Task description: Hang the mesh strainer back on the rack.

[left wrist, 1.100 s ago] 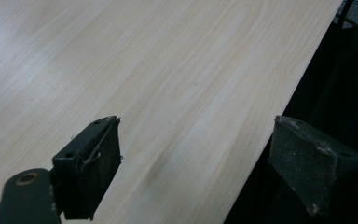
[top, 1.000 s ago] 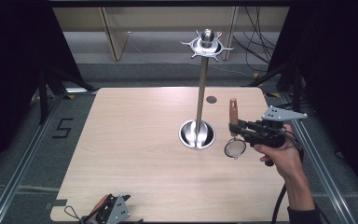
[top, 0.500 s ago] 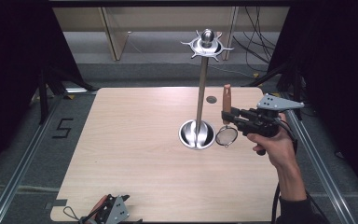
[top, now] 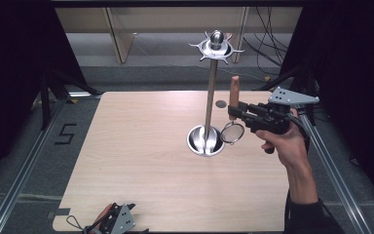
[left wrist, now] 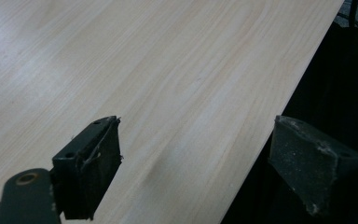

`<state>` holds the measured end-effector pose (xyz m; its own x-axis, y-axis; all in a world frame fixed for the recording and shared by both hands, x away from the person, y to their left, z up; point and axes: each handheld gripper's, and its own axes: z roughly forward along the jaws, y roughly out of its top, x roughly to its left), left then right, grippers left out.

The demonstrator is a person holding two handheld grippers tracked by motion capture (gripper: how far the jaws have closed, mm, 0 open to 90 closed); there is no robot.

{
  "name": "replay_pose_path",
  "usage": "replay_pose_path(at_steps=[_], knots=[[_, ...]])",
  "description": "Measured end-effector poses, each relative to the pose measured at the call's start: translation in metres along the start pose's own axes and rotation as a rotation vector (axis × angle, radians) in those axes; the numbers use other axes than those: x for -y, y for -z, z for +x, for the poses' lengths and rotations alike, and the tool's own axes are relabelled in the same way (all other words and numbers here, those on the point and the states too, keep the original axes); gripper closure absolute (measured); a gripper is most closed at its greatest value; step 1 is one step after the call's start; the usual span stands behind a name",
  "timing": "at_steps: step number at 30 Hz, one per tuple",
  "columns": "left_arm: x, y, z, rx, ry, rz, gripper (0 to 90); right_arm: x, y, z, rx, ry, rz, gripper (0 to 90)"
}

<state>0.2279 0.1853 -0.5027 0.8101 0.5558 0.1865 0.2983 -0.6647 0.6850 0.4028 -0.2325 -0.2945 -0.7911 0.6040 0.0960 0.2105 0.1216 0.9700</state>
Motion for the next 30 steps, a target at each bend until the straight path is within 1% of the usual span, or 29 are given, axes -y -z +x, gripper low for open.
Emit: replay_pose_path(at_steps=[1, 2, 3, 4, 5, 6, 7, 8, 9, 10, 11, 12, 13, 15, 16, 20, 21, 22, 23, 25, 26, 27, 29, 30], knots=[[0.000, 0.000, 0.000, 0.005, -0.001, 0.002, 15.6, -0.002, -0.002, -0.001, -0.006, 0.010, -0.015, 71.2], [0.000, 0.000, 0.000, -0.007, 0.000, -0.003, 15.6, -0.004, -0.003, -0.001, -0.011, 0.008, -0.012, 71.3], [0.000, 0.000, 0.000, -0.013, -0.005, -0.005, 15.6, -0.006, -0.004, -0.001, -0.002, 0.016, -0.013, 71.2], [0.000, 0.000, 0.000, -0.012, -0.005, -0.004, 15.6, -0.008, -0.005, -0.001, -0.006, 0.009, -0.009, 71.3], [0.000, -0.001, 0.000, -0.002, 0.001, -0.003, 15.6, -0.010, -0.006, -0.001, -0.003, 0.016, -0.011, 71.3], [0.000, 0.000, 0.000, -0.008, 0.001, -0.003, 15.6, -0.012, -0.006, 0.000, -0.004, -0.001, -0.015, 71.2], [0.000, 0.000, 0.000, -0.010, -0.003, -0.005, 15.6, -0.014, -0.007, -0.001, -0.009, -0.003, -0.019, 71.3], [0.000, -0.001, 0.000, 0.000, -0.002, -0.004, 15.6, -0.016, -0.007, -0.002, -0.011, 0.008, -0.021, 71.2], [0.000, -0.001, 0.000, 0.003, 0.002, -0.003, 15.6, -0.017, -0.007, -0.001, -0.007, -0.006, -0.019, 71.3], [0.000, -0.001, 0.000, 0.002, 0.002, -0.003, 15.6, -0.019, -0.008, -0.002, -0.010, -0.004, -0.017, 71.3], [0.000, -0.001, 0.000, 0.001, 0.001, -0.004, 15.6, -0.020, -0.008, -0.002, -0.003, -0.006, -0.018, 71.3], [0.000, -0.001, 0.000, 0.001, 0.001, -0.005, 15.6, -0.022, -0.009, -0.003, -0.001, 0.009, -0.024, 71.3], [0.000, -0.001, -0.001, 0.002, 0.002, -0.005, 15.6, -0.024, -0.009, -0.004, -0.005, 0.007, -0.022, 71.3], [0.000, -0.001, -0.001, 0.000, 0.000, -0.003, 15.6, -0.026, -0.009, -0.003, -0.003, -0.020, -0.015, 71.3], [0.000, -0.001, 0.000, 0.008, 0.000, -0.001, 15.6, -0.028, -0.010, -0.005, -0.004, -0.012, -0.014, 71.3], [0.000, -0.001, -0.001, 0.010, -0.001, 0.004, 15.6, -0.031, -0.013, -0.007, -0.005, -0.016, -0.011, 71.2], [0.000, -0.001, -0.001, 0.010, -0.001, 0.002, 15.6, -0.032, -0.013, -0.006, -0.017, -0.024, -0.007, 71.3], [0.000, -0.001, -0.002, 0.016, 0.016, -0.011, 15.6, -0.033, -0.015, -0.007, -0.010, -0.014, -0.012, 71.3], [0.000, -0.001, -0.001, 0.012, 0.000, 0.002, 15.6, -0.033, -0.015, -0.007, -0.015, -0.033, -0.001, 71.3], [0.000, -0.001, 0.000, 0.008, -0.003, 0.002, 15.6, -0.034, -0.017, -0.008, -0.005, -0.024, -0.007, 71.3], [0.000, -0.001, -0.002, 0.015, 0.015, -0.011, 15.6, -0.035, -0.018, -0.009, -0.001, -0.015, -0.008, 71.2], [0.000, -0.001, -0.002, 0.017, 0.015, -0.011, 15.6, -0.035, -0.018, -0.009, 0.007, -0.020, 0.000, 71.3], [0.000, -0.002, -0.002, 0.013, 0.014, -0.010, 15.6, -0.036, -0.018, -0.011, 0.004, -0.018, -0.009, 71.3], [0.000, -0.001, -0.002, -0.002, 0.009, -0.012, 15.6, -0.036, -0.018, -0.011, 0.000, -0.023, -0.004, 71.2]])
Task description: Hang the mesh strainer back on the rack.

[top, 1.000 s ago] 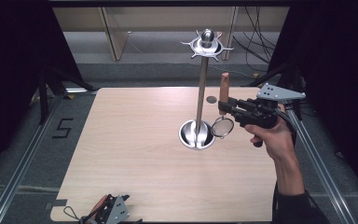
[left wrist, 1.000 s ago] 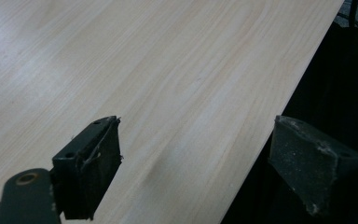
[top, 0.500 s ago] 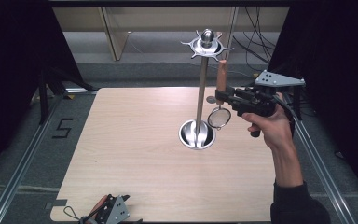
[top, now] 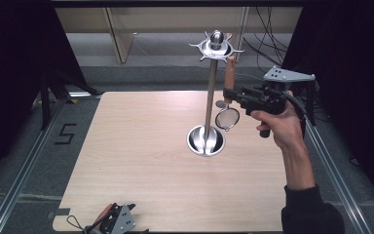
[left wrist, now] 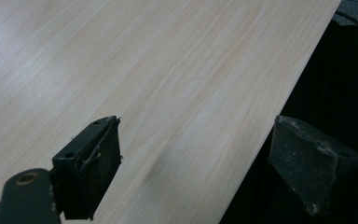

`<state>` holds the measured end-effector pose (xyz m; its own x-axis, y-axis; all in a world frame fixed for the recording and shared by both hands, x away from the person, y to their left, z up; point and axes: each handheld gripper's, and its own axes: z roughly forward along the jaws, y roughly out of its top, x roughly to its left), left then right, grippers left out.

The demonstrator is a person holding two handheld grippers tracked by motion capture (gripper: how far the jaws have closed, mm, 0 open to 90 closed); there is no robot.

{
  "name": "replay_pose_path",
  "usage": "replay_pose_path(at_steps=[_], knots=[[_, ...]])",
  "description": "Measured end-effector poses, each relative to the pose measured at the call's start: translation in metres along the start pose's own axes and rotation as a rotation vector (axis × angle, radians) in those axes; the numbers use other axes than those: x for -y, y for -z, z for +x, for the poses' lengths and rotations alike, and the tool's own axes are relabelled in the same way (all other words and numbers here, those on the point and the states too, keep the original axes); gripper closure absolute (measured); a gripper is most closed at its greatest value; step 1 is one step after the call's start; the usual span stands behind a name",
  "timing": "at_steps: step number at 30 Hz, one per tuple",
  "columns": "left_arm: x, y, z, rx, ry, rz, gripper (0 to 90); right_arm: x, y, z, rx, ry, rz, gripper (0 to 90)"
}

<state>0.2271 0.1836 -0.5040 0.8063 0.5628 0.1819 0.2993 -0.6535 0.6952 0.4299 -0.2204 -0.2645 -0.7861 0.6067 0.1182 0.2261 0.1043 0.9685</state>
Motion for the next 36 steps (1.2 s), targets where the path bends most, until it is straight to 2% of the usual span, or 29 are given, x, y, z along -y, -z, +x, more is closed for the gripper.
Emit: replay_pose_path(at_steps=[4, 6, 9, 10, 12, 13, 14, 15, 17, 20, 22, 23, 28, 29, 34, 35, 36], knots=[[0.000, 0.000, 0.000, -0.008, -0.001, -0.001, 15.6, -0.001, -0.003, 0.000, -0.002, -0.007, 0.012, 71.3], [0.000, 0.000, 0.000, -0.002, -0.001, -0.001, 15.6, -0.002, -0.004, -0.002, 0.009, 0.015, 0.008, 71.2], [0.000, 0.000, 0.000, 0.006, 0.002, 0.001, 15.6, -0.001, -0.006, -0.001, 0.007, -0.019, 0.024, 71.2], [0.000, 0.000, 0.000, 0.011, 0.004, 0.000, 15.6, -0.001, -0.008, -0.003, 0.010, 0.001, 0.016, 71.2], [0.000, 0.000, 0.000, 0.010, 0.003, 0.000, 15.6, -0.001, -0.009, -0.004, 0.008, -0.011, 0.027, 71.2], [0.000, 0.000, 0.000, 0.010, 0.003, 0.000, 15.6, 0.000, -0.010, -0.005, 0.003, -0.002, 0.020, 71.2], [0.000, 0.000, 0.000, 0.004, -0.002, 0.000, 15.6, 0.000, -0.011, -0.004, 0.009, -0.016, 0.032, 71.2], [0.000, 0.000, 0.000, -0.002, -0.003, -0.002, 15.6, 0.000, -0.012, -0.006, 0.009, 0.002, 0.028, 71.3], [0.000, 0.000, 0.000, 0.012, 0.005, 0.000, 15.6, 0.000, -0.013, -0.006, 0.008, -0.015, 0.038, 71.2], [0.000, 0.000, 0.000, 0.010, 0.002, 0.000, 15.6, 0.000, -0.013, -0.007, 0.008, -0.024, 0.044, 71.2], [0.000, 0.000, 0.000, -0.011, -0.001, -0.001, 15.6, 0.000, -0.014, -0.008, 0.011, -0.010, 0.043, 71.2], [0.000, 0.000, 0.000, -0.002, -0.004, -0.003, 15.6, 0.000, -0.014, -0.008, 0.004, -0.017, 0.049, 71.2], [0.000, 0.000, 0.000, -0.001, -0.005, 0.000, 15.6, 0.002, -0.017, -0.009, 0.003, -0.005, 0.043, 71.2], [0.000, 0.000, 0.000, -0.002, -0.003, -0.002, 15.6, 0.003, -0.017, -0.008, 0.007, -0.024, 0.045, 71.2], [0.000, 0.000, 0.000, -0.002, -0.004, -0.003, 15.6, 0.005, -0.018, -0.010, -0.003, -0.006, 0.033, 70.8], [0.000, 0.000, 0.000, -0.001, -0.002, -0.003, 15.6, 0.005, -0.017, -0.008, -0.003, -0.023, 0.035, 70.7], [0.000, 0.000, 0.000, 0.000, -0.002, -0.003, 15.6, 0.005, -0.017, -0.009, -0.001, -0.010, 0.031, 70.6]])
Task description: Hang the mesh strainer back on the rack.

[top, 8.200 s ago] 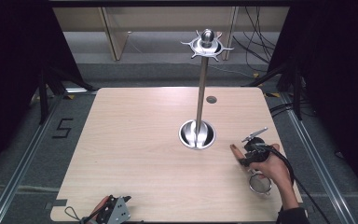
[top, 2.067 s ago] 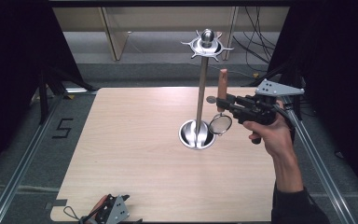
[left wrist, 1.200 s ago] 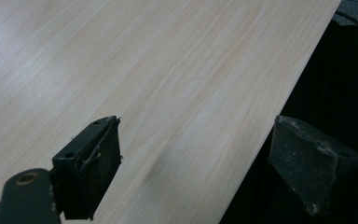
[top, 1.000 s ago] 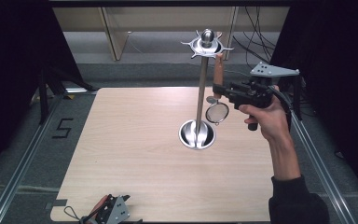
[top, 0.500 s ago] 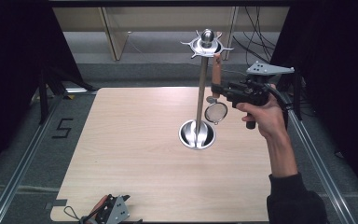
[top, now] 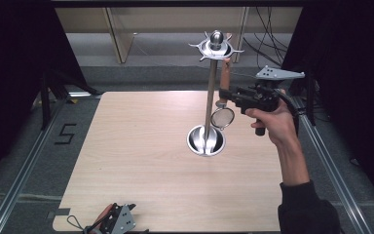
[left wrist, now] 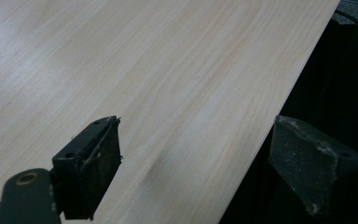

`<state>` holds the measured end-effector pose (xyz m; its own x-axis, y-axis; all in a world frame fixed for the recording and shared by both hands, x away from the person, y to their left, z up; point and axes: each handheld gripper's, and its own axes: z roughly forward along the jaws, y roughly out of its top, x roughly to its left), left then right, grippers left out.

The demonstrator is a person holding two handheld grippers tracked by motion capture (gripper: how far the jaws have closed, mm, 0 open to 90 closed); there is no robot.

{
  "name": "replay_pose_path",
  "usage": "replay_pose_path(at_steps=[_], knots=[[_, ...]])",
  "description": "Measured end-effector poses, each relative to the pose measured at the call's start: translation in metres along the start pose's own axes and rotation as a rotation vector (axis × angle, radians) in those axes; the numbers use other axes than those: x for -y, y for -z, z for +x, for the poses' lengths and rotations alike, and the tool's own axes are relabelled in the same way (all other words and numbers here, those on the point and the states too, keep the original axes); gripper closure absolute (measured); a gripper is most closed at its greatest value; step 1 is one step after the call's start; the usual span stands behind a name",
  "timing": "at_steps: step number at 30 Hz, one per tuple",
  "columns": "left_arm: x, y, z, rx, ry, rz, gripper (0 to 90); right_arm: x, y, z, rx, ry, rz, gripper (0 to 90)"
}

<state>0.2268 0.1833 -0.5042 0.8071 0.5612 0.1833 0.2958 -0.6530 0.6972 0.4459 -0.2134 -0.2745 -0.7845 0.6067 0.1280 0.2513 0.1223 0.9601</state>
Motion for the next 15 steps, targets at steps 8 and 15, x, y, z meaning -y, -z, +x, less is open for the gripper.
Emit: replay_pose_path(at_steps=[8, 15], knots=[[0.0000, -0.0002, -0.0002, 0.002, 0.001, 0.001, 15.6, 0.0017, 0.0017, -0.0020, 0.004, -0.026, 0.008, 68.5], [-0.0001, 0.0003, 0.0006, -0.001, -0.012, 0.015, 15.6, 0.0022, 0.0041, 0.0007, 0.028, -0.024, 0.007, 64.6]])
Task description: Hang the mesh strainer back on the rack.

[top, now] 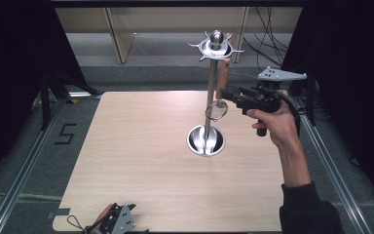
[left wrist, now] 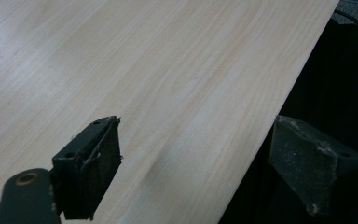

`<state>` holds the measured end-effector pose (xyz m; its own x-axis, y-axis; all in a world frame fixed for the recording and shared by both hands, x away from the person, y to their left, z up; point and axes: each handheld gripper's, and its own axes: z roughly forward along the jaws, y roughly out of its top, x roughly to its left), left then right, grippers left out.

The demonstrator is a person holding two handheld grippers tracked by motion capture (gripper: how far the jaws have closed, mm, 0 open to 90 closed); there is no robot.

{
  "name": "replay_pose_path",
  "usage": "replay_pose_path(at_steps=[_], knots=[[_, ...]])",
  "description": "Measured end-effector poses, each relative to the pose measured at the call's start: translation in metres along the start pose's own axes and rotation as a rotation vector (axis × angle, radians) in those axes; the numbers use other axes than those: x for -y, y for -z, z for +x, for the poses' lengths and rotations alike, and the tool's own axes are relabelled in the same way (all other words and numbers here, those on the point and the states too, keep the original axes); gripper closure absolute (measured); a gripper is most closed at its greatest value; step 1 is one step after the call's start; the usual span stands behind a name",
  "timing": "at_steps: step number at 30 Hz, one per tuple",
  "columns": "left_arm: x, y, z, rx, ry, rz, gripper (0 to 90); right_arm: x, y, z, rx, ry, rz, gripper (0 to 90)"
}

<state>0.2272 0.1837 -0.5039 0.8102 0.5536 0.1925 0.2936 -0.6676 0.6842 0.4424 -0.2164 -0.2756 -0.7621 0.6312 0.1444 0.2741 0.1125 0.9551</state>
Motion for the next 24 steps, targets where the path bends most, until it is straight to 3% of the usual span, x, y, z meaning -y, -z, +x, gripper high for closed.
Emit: replay_pose_path(at_steps=[3, 10, 14, 15, 18, 20, 21, 24], knots=[[0.000, -0.001, -0.001, 0.002, 0.012, -0.014, 15.6, 0.000, 0.001, 0.001, -0.007, 0.007, -0.003, 62.2], [0.000, -0.001, -0.001, 0.002, 0.014, -0.014, 15.6, 0.003, 0.007, 0.008, 0.053, 0.057, -0.003, 54.6], [0.000, -0.001, -0.001, 0.003, 0.014, -0.013, 15.6, 0.007, 0.013, 0.012, 0.062, 0.037, -0.006, 51.3], [0.000, -0.001, -0.001, 0.007, 0.014, -0.012, 15.6, 0.009, 0.013, 0.011, 0.073, 0.051, -0.018, 50.8], [0.000, 0.000, 0.000, 0.000, 0.001, 0.001, 15.6, 0.013, 0.017, 0.012, 0.061, 0.036, -0.022, 49.0], [0.000, -0.001, -0.001, 0.002, 0.015, -0.013, 15.6, 0.017, 0.020, 0.013, 0.059, 0.027, -0.024, 48.6], [0.000, -0.001, -0.001, 0.002, 0.014, -0.014, 15.6, 0.019, 0.020, 0.012, 0.068, 0.049, -0.033, 48.3], [0.000, -0.001, -0.001, 0.016, 0.014, -0.010, 15.6, 0.025, 0.021, 0.012, 0.070, 0.041, -0.047, 47.6]])
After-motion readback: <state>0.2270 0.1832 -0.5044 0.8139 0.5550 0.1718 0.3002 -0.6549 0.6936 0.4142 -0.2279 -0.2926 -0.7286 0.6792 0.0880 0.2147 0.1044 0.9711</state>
